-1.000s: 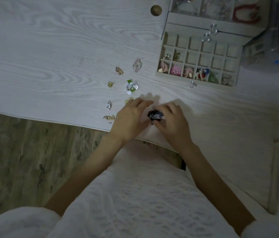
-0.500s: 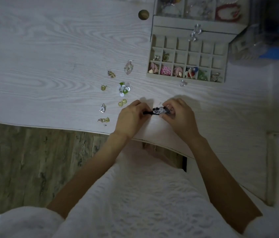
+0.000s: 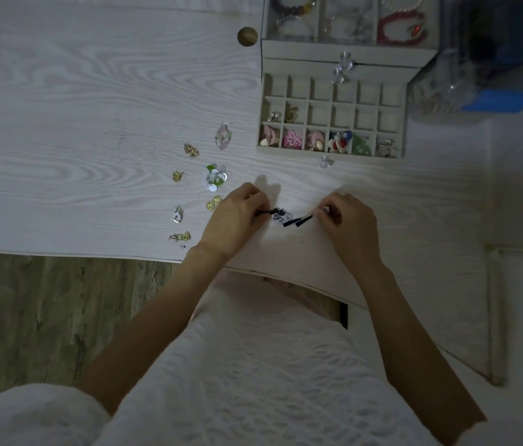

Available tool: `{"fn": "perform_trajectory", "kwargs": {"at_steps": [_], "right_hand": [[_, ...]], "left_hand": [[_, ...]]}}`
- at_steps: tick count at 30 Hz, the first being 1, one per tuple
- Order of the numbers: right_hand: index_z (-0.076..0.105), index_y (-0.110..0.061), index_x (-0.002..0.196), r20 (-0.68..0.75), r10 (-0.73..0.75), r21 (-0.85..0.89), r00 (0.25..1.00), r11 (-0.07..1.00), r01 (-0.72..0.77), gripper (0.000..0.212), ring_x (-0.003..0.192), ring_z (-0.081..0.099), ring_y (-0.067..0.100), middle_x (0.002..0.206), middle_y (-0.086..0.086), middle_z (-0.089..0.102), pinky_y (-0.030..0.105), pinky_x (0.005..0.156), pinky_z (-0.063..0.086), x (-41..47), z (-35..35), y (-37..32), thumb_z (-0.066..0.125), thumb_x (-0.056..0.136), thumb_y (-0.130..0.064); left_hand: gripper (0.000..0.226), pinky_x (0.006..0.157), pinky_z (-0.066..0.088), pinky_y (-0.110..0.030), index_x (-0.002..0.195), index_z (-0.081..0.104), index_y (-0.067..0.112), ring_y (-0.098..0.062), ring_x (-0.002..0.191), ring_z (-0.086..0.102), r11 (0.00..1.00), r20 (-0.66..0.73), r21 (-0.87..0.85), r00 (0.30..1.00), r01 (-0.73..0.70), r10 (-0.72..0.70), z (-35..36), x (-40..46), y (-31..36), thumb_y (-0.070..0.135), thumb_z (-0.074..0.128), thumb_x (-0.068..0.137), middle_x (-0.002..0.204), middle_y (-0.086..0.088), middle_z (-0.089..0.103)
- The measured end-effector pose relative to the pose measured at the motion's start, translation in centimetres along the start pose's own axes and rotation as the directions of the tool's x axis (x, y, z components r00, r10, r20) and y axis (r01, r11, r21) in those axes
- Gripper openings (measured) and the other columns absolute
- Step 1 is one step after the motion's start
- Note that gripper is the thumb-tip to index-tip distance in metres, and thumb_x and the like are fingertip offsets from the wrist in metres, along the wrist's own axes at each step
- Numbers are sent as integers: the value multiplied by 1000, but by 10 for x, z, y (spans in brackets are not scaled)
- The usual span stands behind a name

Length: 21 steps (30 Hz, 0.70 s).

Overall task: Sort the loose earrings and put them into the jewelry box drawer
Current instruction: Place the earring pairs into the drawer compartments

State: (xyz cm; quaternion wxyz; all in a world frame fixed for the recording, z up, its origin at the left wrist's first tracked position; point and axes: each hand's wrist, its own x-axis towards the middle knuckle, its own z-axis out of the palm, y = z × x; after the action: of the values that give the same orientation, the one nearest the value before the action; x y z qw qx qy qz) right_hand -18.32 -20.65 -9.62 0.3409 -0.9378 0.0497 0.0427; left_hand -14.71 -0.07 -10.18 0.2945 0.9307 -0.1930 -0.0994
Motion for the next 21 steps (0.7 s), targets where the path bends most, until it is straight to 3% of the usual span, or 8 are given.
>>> {"fn": "perform_trajectory", "kwargs": {"at_steps": [3, 8, 10, 15, 19, 21], "right_hand": [[62, -10, 81, -22, -10, 68, 1000, 998, 11, 5, 69, 55, 15, 76, 4, 61, 31, 64, 49, 3, -3, -1, 62, 85, -12], [64, -8, 83, -133, -57, 185, 990, 979, 81, 7, 71, 58, 13, 79, 6, 64, 20, 64, 51, 26, -30, -22, 60, 87, -11], [64, -5, 85, -190, -84, 201, 978, 972, 122, 10, 72, 60, 16, 79, 8, 65, 21, 63, 51, 44, -44, -31, 59, 88, -12], [64, -7, 88, -232, -116, 142, 966, 978, 152, 9, 78, 58, 11, 86, 4, 64, 9, 67, 45, 99, -60, -42, 59, 88, -14], [64, -5, 86, -198, -188, 31, 962, 980, 198, 7, 79, 58, 15, 86, 7, 65, 19, 69, 47, 129, -53, -41, 60, 87, -11], [64, -6, 86, -162, -200, -10, 966, 979, 202, 7, 81, 59, 16, 87, 7, 65, 25, 72, 50, 139, -45, -38, 60, 87, -12]], "left_hand": [[10, 57, 42, -24, 84, 60, 3, -25, 66, 60, 999, -30, 30, 999, -41, 42, 1, 1, 0, 3, 68, 78, 81, -11, 62], [15, 52, 40, -24, 81, 54, 5, -20, 60, 59, 999, -71, -22, 997, 26, -28, 1, 9, 0, 9, 69, 79, 79, -8, 67], [15, 54, 41, -22, 78, 55, 6, -16, 61, 58, 996, -81, -81, 996, 31, -37, 0, 12, 3, 9, 69, 78, 84, -4, 68], [11, 63, 52, -30, 78, 57, 8, -15, 71, 65, 964, -106, -239, 984, 112, -141, 0, 17, 6, 10, 67, 80, 85, -1, 70], [10, 66, 50, -14, 81, 57, 10, -12, 77, 66, 930, -105, -330, 972, 163, -208, -8, 19, 13, 8, 66, 81, 85, 0, 70], [10, 69, 50, -14, 81, 57, 10, -12, 79, 65, 914, -119, -373, 969, 161, -219, -15, 22, 18, 6, 66, 81, 84, 2, 69]]}}
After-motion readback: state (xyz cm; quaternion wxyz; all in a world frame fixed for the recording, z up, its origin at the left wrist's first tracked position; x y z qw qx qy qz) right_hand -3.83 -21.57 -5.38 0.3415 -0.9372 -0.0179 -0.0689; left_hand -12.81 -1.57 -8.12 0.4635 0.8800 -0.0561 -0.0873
